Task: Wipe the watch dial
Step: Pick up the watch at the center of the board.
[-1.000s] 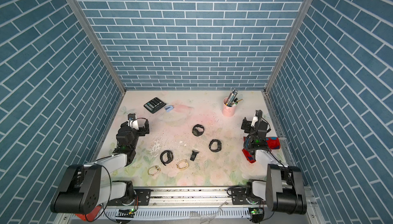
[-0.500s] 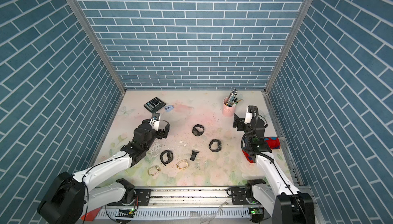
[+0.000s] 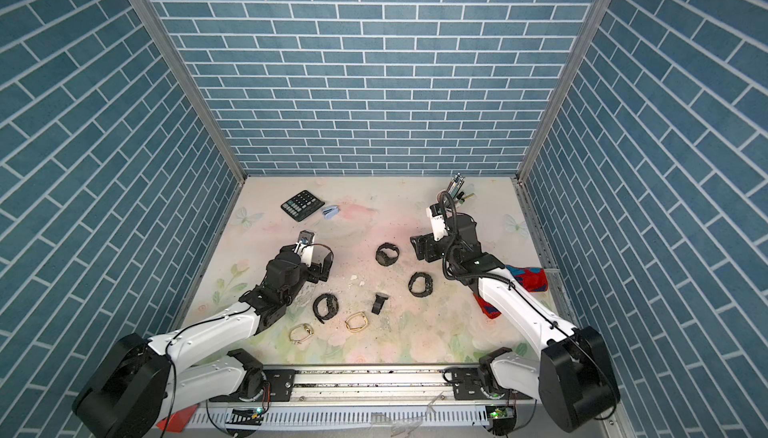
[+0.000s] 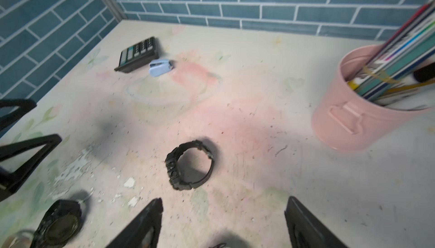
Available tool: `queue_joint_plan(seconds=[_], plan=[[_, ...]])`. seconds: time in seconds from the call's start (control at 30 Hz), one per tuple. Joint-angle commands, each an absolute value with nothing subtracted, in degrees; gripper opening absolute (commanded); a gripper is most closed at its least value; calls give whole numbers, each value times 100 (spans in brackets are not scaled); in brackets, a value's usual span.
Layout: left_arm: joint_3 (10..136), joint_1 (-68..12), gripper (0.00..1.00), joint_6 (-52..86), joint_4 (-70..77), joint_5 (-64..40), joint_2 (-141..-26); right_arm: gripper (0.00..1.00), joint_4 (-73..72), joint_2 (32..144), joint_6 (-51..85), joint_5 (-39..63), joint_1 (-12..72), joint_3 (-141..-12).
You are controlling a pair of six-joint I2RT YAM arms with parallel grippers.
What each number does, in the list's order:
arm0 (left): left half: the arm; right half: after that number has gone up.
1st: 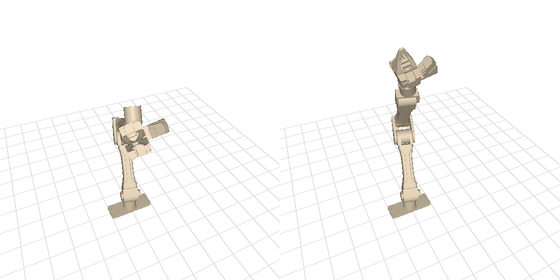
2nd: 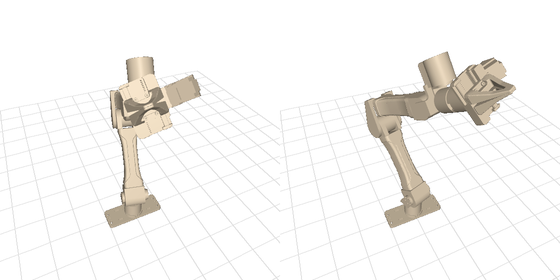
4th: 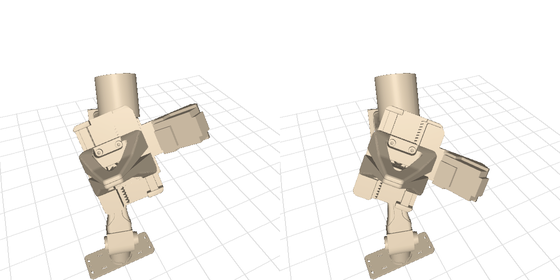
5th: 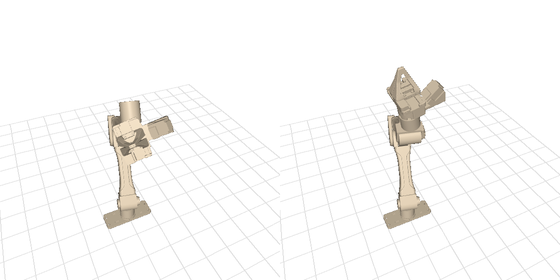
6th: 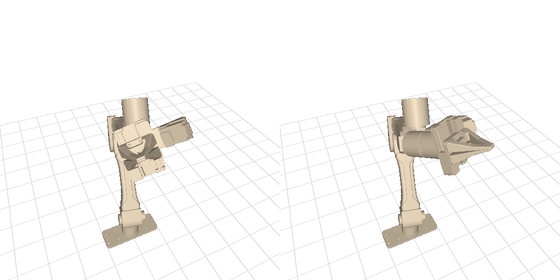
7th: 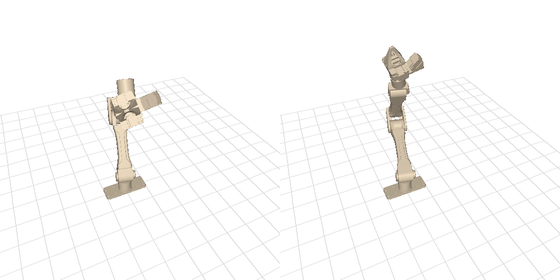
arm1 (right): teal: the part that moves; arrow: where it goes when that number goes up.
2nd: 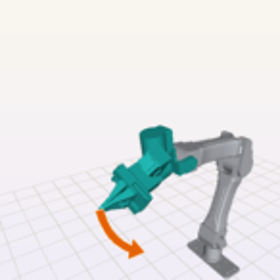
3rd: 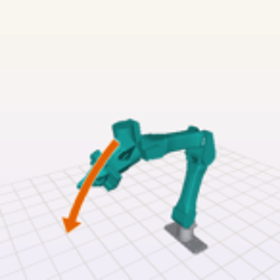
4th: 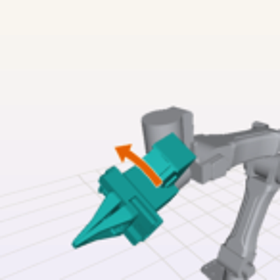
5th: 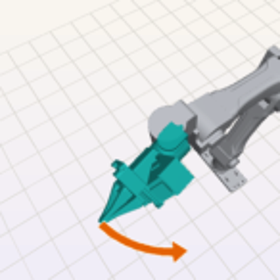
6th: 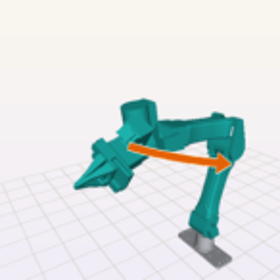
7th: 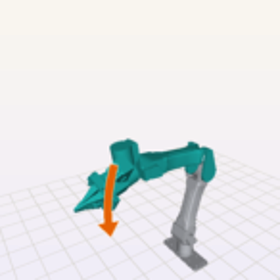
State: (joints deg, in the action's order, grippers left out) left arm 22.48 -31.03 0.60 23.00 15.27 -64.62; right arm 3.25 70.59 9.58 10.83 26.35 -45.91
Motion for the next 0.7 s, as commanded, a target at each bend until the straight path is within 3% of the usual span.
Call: queue_joint_plan(seconds=[0.0,0.67], plan=[[2369,-3115,100,569,2253,1779,-6393,83,1138,7531,801,1202,2697,-5121],[2178,-3114,100,368,2179,1568,-5799,59,3329,10355,721,1556,2975,-7748]])
